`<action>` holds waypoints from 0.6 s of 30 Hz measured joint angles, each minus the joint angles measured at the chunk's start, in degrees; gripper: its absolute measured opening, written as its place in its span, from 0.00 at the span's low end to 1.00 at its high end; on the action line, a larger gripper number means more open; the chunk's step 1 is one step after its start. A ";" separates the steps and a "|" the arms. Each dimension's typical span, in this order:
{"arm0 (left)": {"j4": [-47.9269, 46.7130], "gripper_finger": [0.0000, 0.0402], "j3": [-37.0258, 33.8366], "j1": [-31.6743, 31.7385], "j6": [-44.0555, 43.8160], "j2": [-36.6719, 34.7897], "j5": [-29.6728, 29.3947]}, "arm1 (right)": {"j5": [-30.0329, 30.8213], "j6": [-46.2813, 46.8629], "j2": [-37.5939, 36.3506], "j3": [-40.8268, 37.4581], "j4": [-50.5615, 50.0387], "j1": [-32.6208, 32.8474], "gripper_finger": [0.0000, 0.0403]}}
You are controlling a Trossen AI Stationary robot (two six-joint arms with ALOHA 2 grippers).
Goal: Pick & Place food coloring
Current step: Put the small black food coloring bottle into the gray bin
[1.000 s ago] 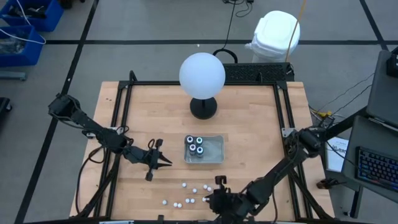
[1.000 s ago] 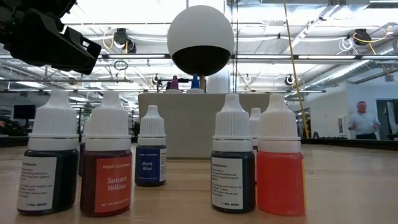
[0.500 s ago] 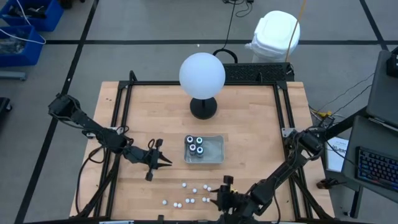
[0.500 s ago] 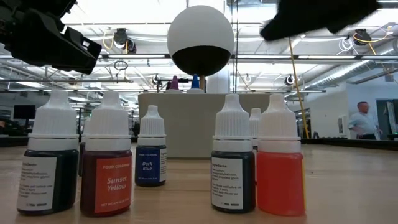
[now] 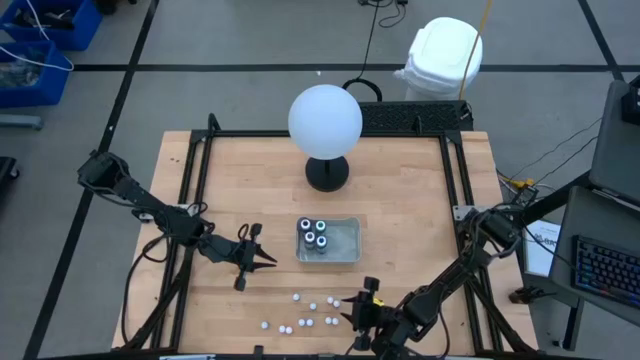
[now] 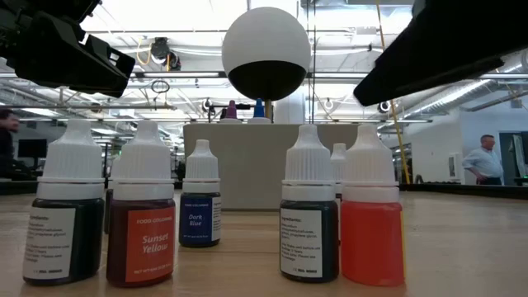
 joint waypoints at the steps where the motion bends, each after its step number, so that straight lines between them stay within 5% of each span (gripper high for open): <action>1: 0.00 0.12 0.00 0.00 0.00 0.00 0.00 | -0.06 -0.12 0.00 -0.66 1.42 -0.25 0.36; 18: 0.02 0.12 0.00 0.00 -0.17 -0.02 -0.02 | -6.30 -1.77 -0.01 -10.95 19.20 -4.03 0.37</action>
